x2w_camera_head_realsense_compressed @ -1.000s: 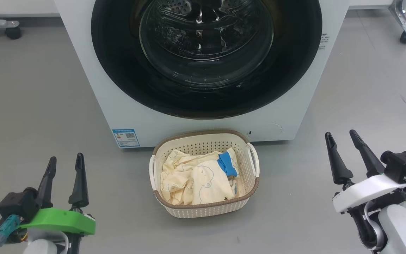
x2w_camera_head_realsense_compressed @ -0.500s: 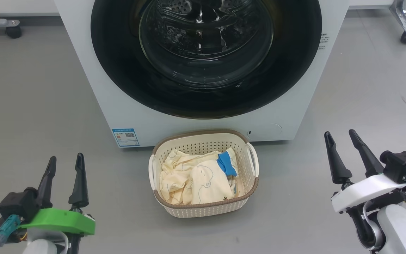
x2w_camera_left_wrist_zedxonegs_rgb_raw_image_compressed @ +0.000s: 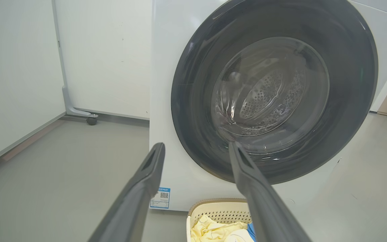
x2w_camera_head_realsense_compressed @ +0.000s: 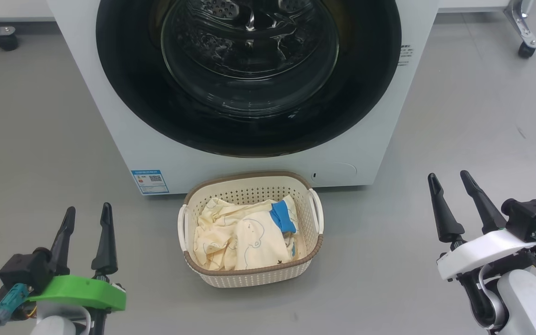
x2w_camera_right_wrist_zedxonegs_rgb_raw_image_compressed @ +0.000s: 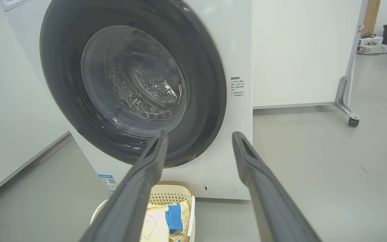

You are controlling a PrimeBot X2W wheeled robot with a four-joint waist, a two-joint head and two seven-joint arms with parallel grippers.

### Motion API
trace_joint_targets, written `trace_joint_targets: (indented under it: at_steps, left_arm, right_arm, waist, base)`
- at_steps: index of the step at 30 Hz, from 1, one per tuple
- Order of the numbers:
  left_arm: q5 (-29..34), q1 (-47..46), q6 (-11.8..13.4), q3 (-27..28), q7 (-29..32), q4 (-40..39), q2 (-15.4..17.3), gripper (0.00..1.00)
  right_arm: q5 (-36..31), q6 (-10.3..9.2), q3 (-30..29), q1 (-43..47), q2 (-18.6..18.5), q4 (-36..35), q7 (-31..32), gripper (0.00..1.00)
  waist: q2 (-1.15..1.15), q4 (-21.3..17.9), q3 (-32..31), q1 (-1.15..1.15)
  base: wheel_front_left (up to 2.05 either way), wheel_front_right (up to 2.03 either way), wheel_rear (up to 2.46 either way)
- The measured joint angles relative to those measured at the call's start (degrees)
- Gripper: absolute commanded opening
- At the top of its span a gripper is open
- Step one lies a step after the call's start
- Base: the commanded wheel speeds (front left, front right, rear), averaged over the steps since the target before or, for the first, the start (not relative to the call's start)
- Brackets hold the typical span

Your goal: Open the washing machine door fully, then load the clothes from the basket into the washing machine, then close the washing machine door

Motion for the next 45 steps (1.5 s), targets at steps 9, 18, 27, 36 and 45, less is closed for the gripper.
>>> trace_joint_targets:
  at_steps: [9,18,27,36,45]
  left_arm:
    - [0.07,0.01,-0.05,0.25,0.00,0.14,-0.65,1.00]
    - [0.08,0.01,-0.07,0.26,0.00,0.29,-0.89,1.00]
    - [0.09,0.01,-0.29,0.26,0.00,0.64,-0.98,1.00]
    - [0.10,0.01,-0.30,0.25,0.00,0.77,-1.04,1.00]
    - [0.11,0.02,-0.31,0.26,0.00,0.79,-1.11,1.00]
  right_arm:
    - [-0.41,0.01,-0.11,0.00,0.20,0.14,0.00,1.00]
    - [-0.43,0.31,-0.12,0.00,0.25,0.27,0.00,1.00]
    - [-0.54,0.32,-0.12,0.00,0.41,0.42,0.00,1.00]
    - [-0.92,0.32,-0.04,0.00,0.49,0.51,0.00,1.00]
    - [-0.92,0.32,-0.03,0.00,0.51,0.53,0.00,1.00]
  waist:
    - [0.00,-0.02,-0.15,0.00]
    - [0.00,0.00,-0.36,0.00]
    - [0.00,-0.01,-0.60,0.00]
    - [0.00,-0.02,-0.89,0.00]
    - [0.00,0.00,-0.94,0.00]
  base:
    - [0.73,0.73,-1.47]
    - [0.56,0.56,-1.12]
    - [0.34,0.34,-0.69]
    - [0.13,0.13,-0.26]
    - [0.00,0.00,-0.01]
